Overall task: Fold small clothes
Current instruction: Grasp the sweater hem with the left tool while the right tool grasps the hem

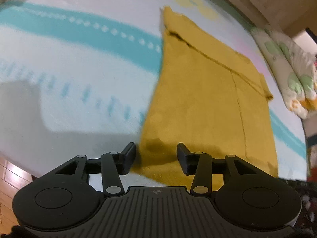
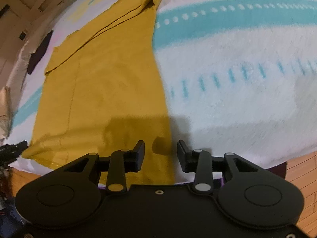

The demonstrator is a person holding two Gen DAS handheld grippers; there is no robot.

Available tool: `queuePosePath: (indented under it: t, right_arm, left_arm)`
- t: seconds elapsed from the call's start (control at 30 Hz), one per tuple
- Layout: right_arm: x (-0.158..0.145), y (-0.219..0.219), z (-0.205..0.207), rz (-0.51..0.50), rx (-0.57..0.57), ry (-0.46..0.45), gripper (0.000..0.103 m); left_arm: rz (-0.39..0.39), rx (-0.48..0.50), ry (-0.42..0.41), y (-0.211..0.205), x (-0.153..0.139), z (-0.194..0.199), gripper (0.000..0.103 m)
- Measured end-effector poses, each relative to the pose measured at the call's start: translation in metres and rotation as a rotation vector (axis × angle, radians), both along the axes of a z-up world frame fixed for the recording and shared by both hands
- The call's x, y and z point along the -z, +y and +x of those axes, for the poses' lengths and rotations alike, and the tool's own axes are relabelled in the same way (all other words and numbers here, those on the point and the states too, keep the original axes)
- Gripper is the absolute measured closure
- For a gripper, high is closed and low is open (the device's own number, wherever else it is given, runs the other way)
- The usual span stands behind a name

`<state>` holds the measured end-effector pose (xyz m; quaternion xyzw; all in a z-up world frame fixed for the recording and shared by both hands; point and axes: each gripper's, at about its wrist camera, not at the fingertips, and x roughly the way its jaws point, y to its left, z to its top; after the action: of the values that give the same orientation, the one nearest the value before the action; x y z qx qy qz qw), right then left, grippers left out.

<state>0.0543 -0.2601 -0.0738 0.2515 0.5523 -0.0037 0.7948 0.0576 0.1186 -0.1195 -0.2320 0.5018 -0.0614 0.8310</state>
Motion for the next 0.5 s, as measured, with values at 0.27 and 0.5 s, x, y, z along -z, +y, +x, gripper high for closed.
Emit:
queuePosePath:
  t: [0.27,0.5]
  right_arm:
    - [0.001,0.002,0.0,0.036,-0.018,0.017,0.046]
    - [-0.013,-0.001,-0.006,0.131,-0.02,-0.077,0.09]
  left_arm:
    - [-0.059,0.043,0.029,-0.007,0.011,0.005,0.06]
    - [-0.191,0.001,-0.17,0.005,-0.022,-0.004,0.089]
